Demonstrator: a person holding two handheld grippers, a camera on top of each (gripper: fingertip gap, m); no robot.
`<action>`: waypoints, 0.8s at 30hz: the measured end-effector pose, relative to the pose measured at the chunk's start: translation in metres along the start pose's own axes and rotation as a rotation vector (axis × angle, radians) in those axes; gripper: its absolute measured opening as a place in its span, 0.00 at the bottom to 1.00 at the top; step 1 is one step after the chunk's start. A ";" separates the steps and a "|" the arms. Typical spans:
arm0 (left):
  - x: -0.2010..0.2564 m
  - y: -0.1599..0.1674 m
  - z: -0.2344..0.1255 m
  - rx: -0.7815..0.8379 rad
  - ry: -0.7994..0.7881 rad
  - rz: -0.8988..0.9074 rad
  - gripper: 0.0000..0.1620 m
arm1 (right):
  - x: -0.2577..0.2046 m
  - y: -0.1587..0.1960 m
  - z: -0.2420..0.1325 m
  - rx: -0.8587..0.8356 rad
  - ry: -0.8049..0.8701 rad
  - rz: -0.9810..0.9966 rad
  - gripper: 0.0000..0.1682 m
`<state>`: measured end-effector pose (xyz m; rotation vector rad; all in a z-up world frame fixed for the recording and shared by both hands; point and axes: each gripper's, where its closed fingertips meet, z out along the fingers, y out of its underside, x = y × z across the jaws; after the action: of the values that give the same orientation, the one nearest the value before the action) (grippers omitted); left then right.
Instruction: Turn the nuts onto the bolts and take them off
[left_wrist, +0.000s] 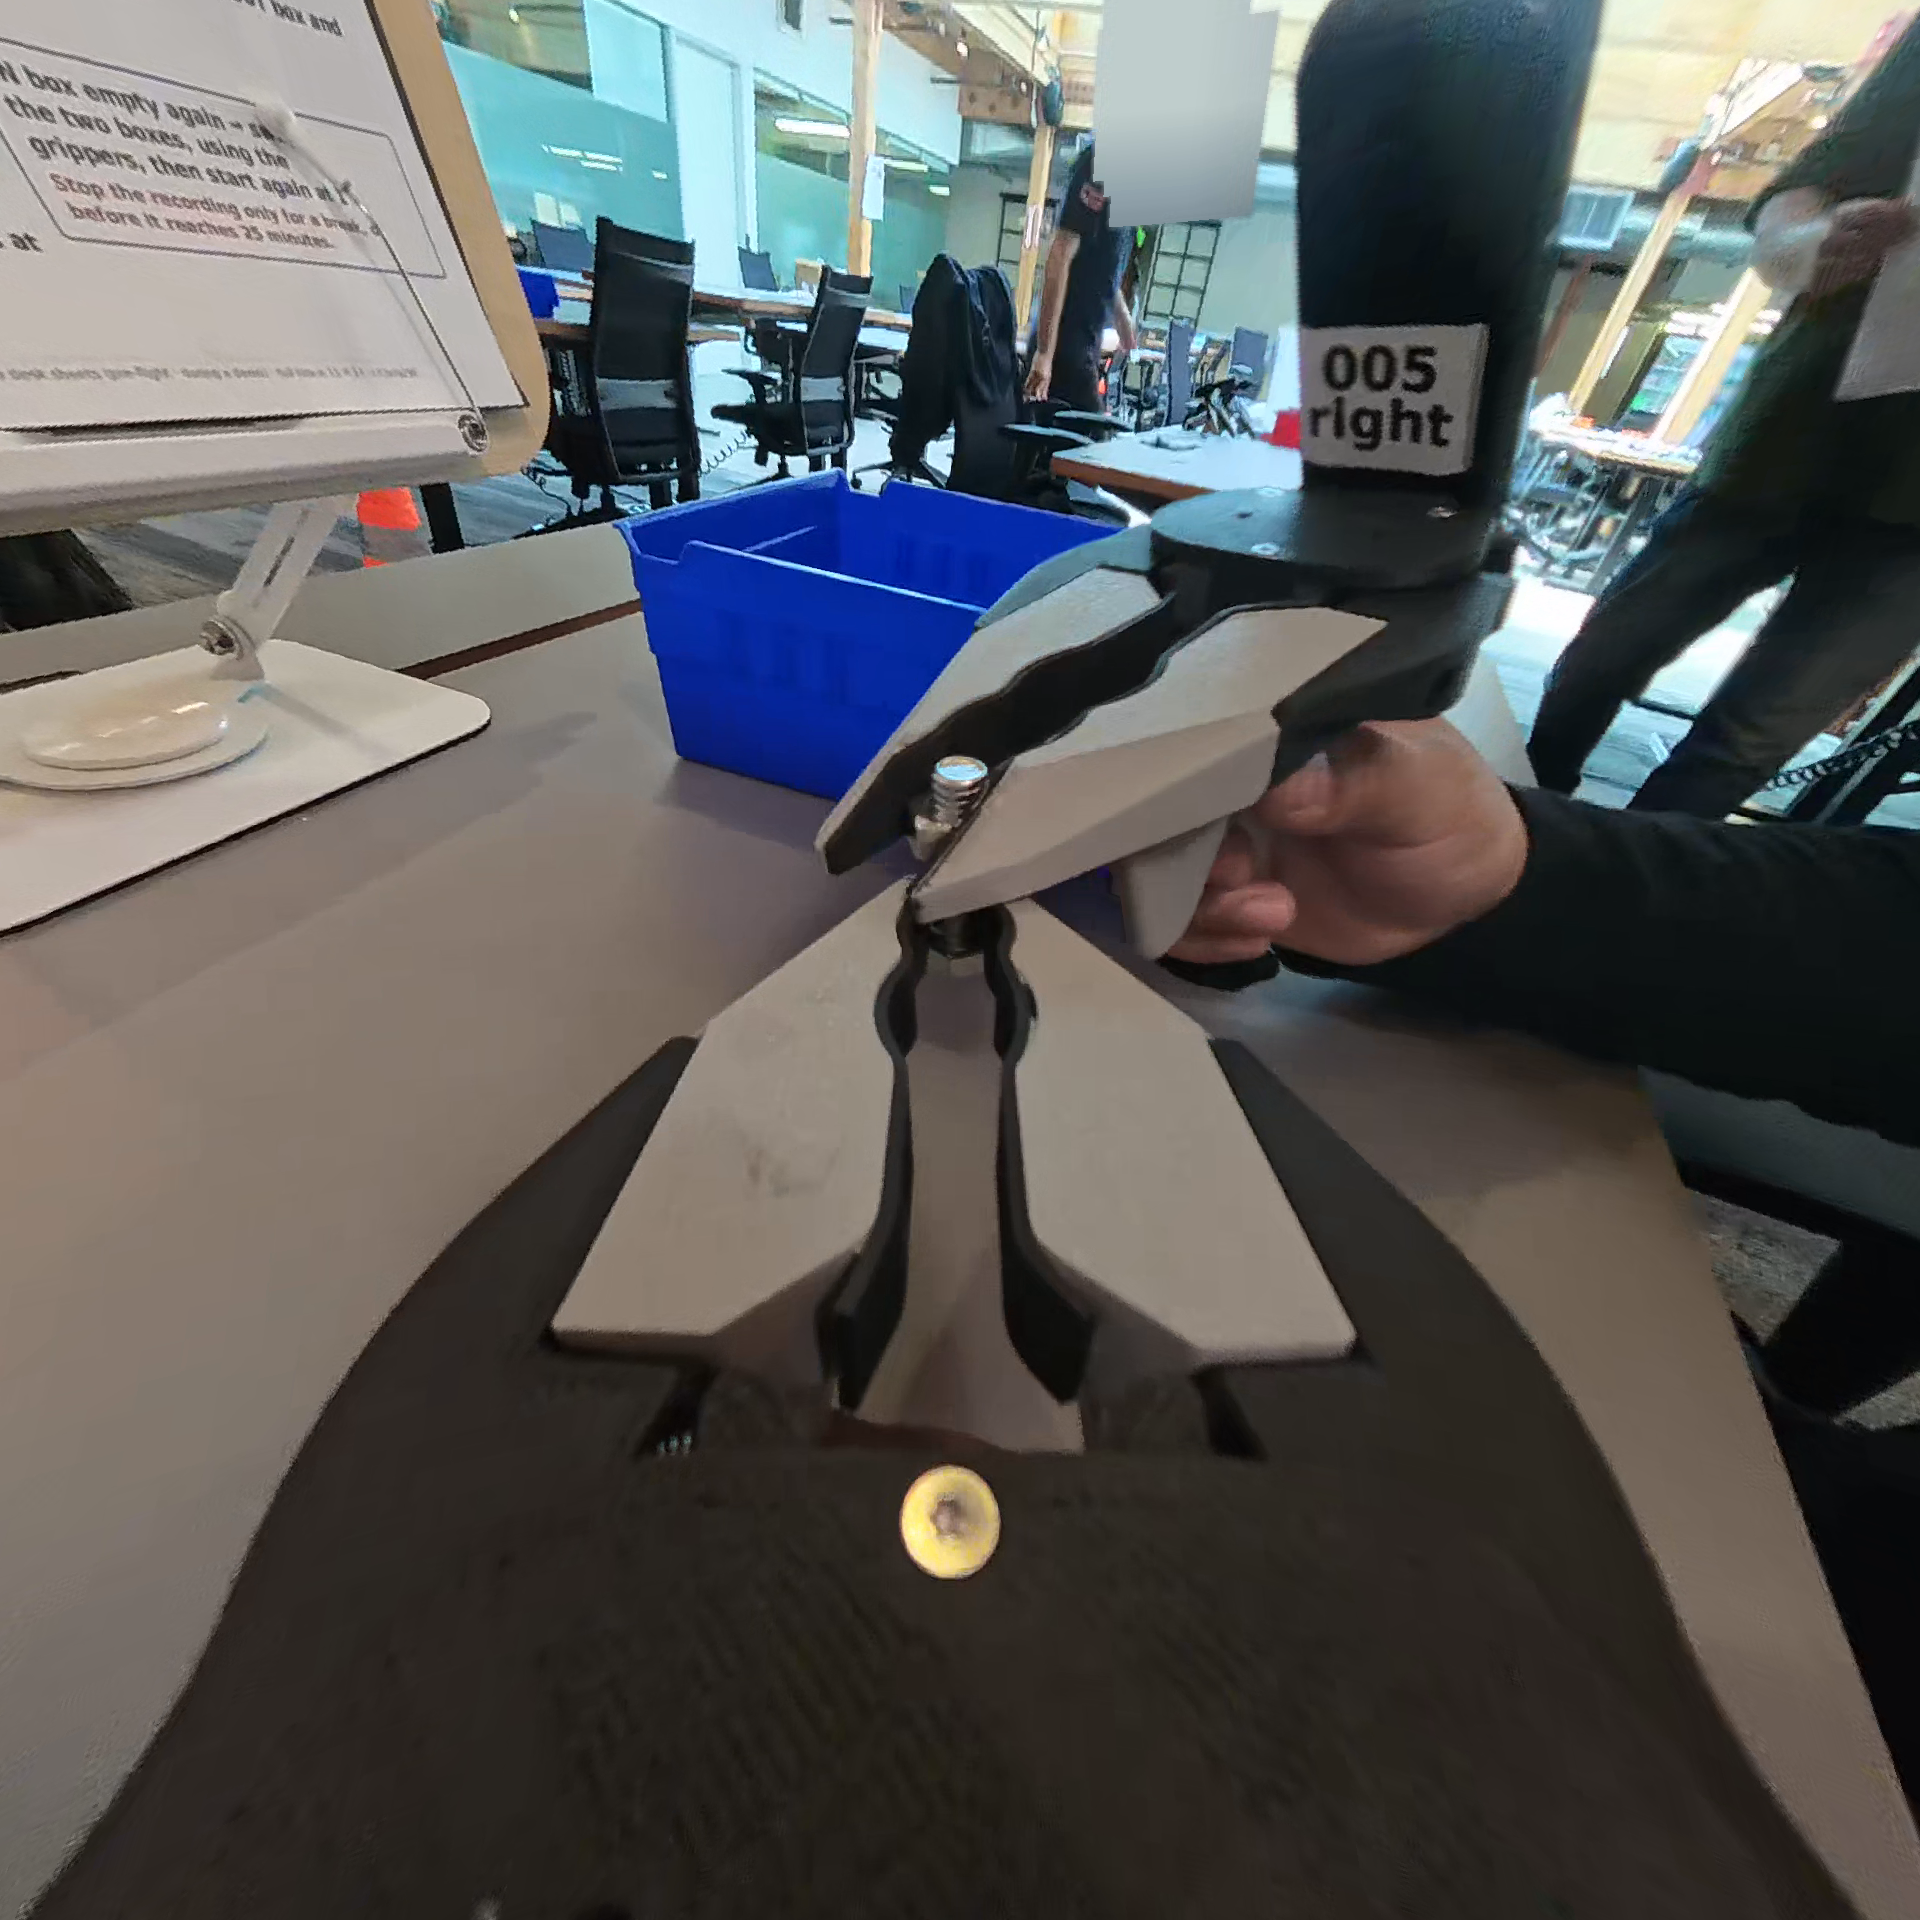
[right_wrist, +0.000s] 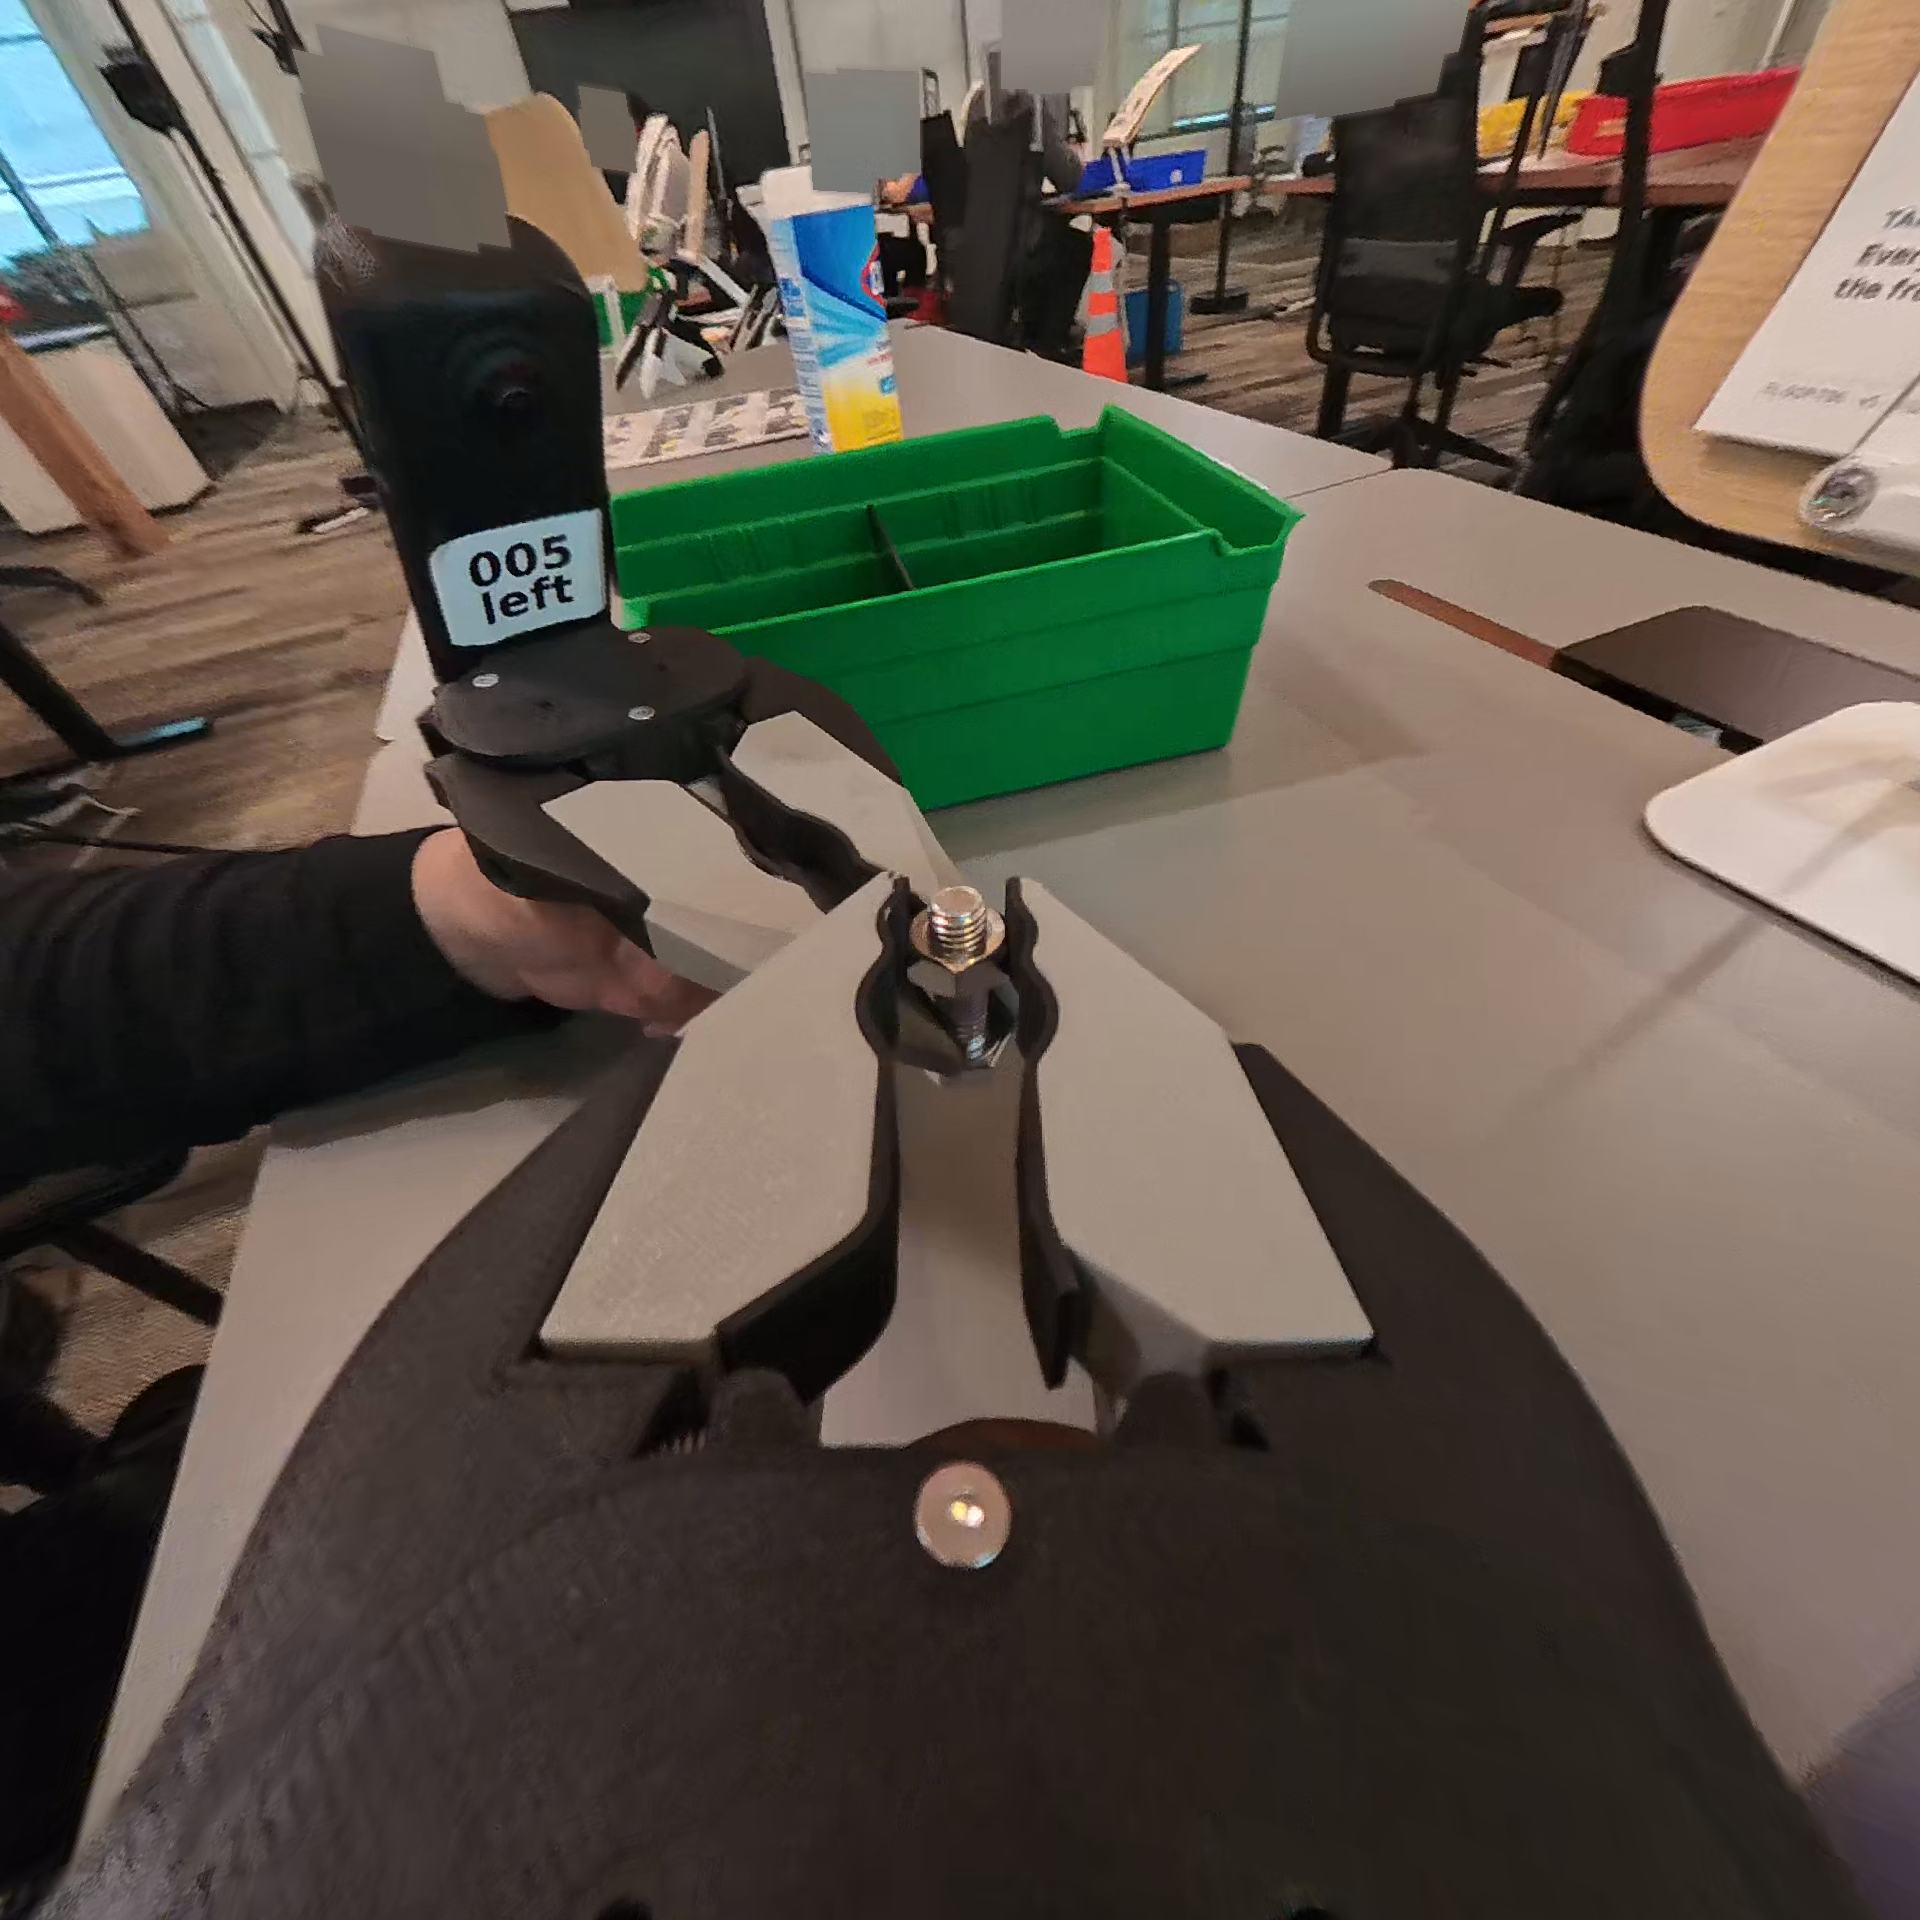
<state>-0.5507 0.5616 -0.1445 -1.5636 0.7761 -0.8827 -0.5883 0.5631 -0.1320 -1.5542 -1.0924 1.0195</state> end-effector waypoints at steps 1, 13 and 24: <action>0.001 -0.002 0.000 0.017 0.000 -0.002 0.06 | 0.001 -0.003 -0.001 0.012 0.019 -0.012 0.09; -0.015 -0.011 -0.010 0.088 -0.017 -0.131 0.16 | 0.042 -0.094 -0.164 0.225 0.344 0.024 0.09; -0.009 0.022 0.004 -0.102 -0.069 0.000 0.15 | 0.155 0.076 -0.235 -0.357 0.654 0.359 0.19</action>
<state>-0.5519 0.5682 -0.1677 -1.6746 0.7822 -0.7955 -0.3123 0.6468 -0.1740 -2.2184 -0.5585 0.4686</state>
